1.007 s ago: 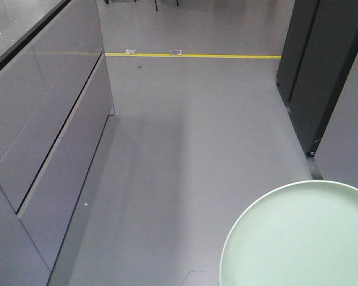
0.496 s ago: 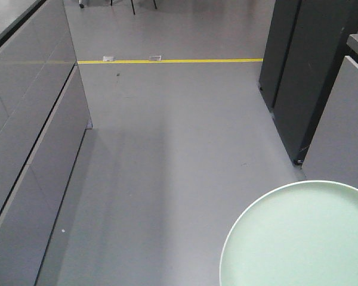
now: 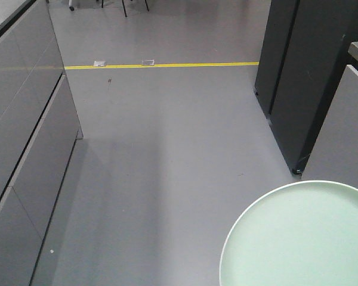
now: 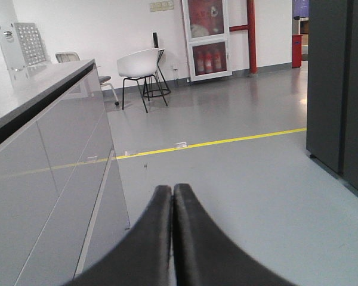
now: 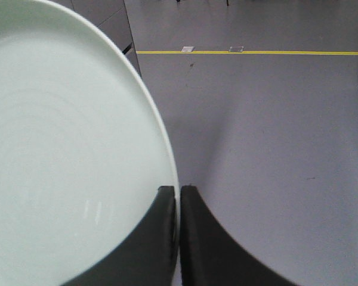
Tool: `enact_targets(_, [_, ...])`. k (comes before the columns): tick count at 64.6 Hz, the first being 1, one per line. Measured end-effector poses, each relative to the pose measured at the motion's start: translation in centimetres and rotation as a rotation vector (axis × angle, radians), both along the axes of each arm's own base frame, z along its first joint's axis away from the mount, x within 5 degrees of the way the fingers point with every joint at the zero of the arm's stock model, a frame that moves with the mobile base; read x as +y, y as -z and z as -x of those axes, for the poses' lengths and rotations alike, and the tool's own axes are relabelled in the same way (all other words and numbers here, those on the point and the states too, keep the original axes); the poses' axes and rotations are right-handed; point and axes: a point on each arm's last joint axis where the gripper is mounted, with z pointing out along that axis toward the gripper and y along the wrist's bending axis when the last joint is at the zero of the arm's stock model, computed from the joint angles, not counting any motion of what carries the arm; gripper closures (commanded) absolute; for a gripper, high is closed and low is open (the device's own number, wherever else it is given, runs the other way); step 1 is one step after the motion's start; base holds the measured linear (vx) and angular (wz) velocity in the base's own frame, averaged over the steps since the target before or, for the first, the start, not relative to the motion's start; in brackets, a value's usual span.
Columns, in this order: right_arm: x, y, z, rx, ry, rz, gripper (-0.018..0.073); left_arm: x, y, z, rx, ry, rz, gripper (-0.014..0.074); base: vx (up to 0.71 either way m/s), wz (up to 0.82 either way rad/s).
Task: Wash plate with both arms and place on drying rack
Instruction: 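Drive along the aisle toward the sink counter carrying the plate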
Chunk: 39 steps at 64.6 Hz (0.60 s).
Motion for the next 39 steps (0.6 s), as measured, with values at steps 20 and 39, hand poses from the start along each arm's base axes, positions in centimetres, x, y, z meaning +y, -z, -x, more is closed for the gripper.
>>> enact_targets(20, [0.0,0.0,0.0,0.0,0.0,0.0,0.0561,0.0,0.0,0.0,0.0,0.0,0.0,0.0602,0.18,-0.09])
enact_targets(39, [0.01,0.0,0.0,0.0,0.0,-0.001,0.0561,0.0,0.0,0.0,0.0,0.0,0.0,0.0602,0.18,-0.2])
